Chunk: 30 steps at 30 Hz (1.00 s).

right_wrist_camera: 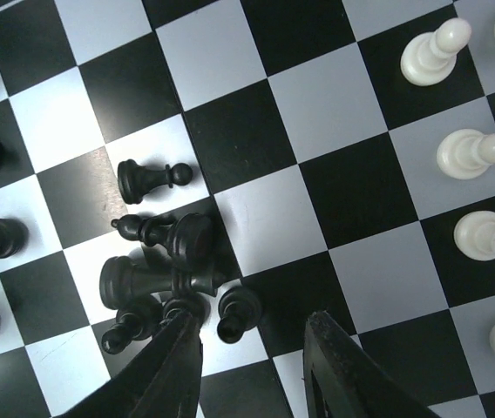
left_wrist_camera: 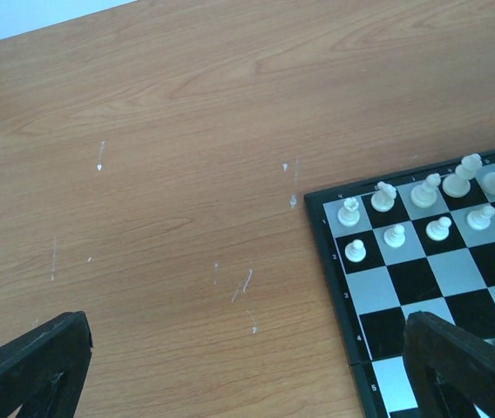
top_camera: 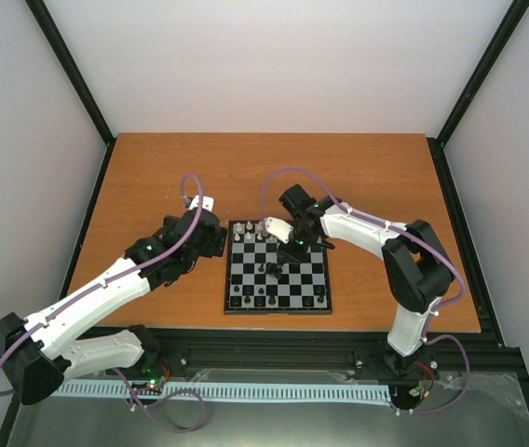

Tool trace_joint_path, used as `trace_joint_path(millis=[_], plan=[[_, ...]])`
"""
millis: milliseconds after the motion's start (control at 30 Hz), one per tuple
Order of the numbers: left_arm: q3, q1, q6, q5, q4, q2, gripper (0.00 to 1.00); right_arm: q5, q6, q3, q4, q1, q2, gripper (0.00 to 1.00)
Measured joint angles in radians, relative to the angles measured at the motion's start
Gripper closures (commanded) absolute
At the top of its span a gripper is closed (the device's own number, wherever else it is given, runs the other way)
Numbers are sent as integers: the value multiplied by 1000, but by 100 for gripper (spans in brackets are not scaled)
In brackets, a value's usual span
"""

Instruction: Set up the chess pieces on the board

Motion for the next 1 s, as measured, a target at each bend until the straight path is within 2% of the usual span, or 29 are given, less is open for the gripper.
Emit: trace_joint_path(millis=[200, 467, 1000], plan=[[0, 0, 43, 38, 2, -8, 0, 7, 10, 16, 0, 0, 31, 69], [0, 0, 61, 62, 2, -6, 0, 26, 17, 16, 0, 0, 35, 82], [0, 0, 78, 76, 2, -6, 0, 45, 20, 16, 2, 0, 43, 85]])
